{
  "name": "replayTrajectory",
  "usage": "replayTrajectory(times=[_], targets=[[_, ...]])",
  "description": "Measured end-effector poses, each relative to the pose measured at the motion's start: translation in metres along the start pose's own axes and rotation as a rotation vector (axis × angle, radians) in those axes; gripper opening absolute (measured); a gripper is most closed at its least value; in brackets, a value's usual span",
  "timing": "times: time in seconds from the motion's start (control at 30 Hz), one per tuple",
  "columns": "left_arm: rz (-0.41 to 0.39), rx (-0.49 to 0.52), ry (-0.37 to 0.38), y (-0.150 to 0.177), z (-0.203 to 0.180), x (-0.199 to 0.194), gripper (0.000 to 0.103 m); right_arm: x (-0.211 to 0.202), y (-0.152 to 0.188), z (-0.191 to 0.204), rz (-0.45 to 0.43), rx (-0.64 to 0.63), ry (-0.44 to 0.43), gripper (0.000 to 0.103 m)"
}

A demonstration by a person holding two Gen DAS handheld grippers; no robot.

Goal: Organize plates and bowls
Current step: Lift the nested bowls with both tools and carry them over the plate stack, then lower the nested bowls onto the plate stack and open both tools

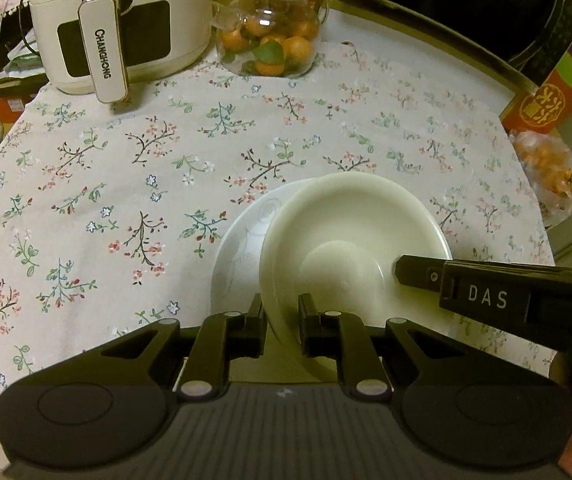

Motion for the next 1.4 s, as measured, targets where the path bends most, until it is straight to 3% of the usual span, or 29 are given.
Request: replayTrajectory(times=[1.1, 1.4], targets=[[0.015, 0.003, 0.028, 0.0020, -0.0030, 0.0045, 0.018, 0.0031, 0.0062, -0.0059, 0.045, 0.040, 0.003, 0.014], [-0.002, -0.009, 0.022, -0.0005, 0.0028, 0.0037, 0.031, 0.0029, 0.0064, -0.0063, 0.040, 0.039, -0.002, 0.017]])
Point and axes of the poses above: each gripper's, at about its wrist camera, not at the fingertips, and x roughly the way its jaws point, z to its left, y to its underside, the point moved 6 cm from there along x, roughly the way its jaws point, and after that the axes turned 14 degrees about -z, right-handed, at the moved point
